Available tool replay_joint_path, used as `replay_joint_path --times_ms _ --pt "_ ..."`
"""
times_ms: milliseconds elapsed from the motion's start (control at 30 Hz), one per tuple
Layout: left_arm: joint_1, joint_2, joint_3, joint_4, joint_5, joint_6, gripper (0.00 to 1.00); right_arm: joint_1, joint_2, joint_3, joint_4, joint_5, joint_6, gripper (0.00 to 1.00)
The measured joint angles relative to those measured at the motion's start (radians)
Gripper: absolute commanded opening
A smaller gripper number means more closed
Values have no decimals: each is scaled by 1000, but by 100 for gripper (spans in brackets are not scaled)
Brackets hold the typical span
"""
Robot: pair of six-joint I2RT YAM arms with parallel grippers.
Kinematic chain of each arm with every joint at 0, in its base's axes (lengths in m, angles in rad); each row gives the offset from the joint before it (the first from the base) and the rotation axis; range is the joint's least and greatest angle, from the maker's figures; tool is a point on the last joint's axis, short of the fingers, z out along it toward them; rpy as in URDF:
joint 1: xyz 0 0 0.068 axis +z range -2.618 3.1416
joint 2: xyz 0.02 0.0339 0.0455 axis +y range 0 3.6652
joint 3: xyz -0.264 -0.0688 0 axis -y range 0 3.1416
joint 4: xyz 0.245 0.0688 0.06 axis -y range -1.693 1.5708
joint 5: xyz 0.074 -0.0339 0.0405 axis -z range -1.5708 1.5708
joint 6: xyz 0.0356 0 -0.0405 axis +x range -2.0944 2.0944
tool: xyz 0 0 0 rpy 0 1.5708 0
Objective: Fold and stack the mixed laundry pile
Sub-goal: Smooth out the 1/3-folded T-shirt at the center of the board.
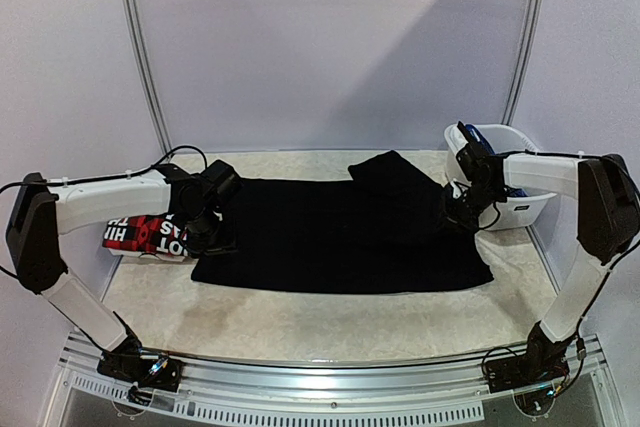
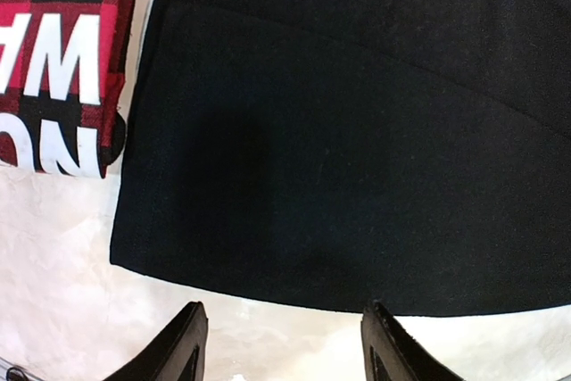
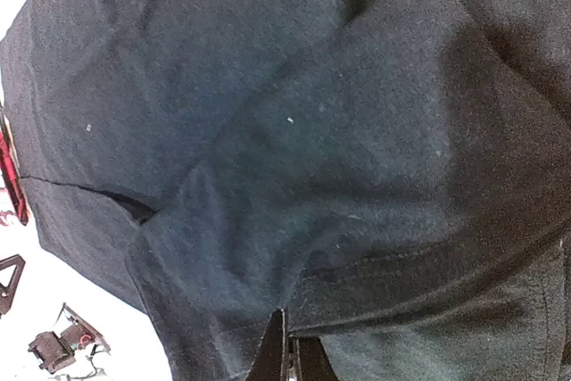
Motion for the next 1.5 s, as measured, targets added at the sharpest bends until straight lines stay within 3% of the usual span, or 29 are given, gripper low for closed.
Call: replay_joint_path --times_ms 500,1000,1500 --pt "0 34 2 0 -1 5 58 0 130 216 -82 3 -3 0" --pt "0 61 42 -9 -13 30 58 0 359 487 -106 -16 52 9" --pt "0 94 93 -44 -26 61 58 -1 625 812 -76 -60 144 39"
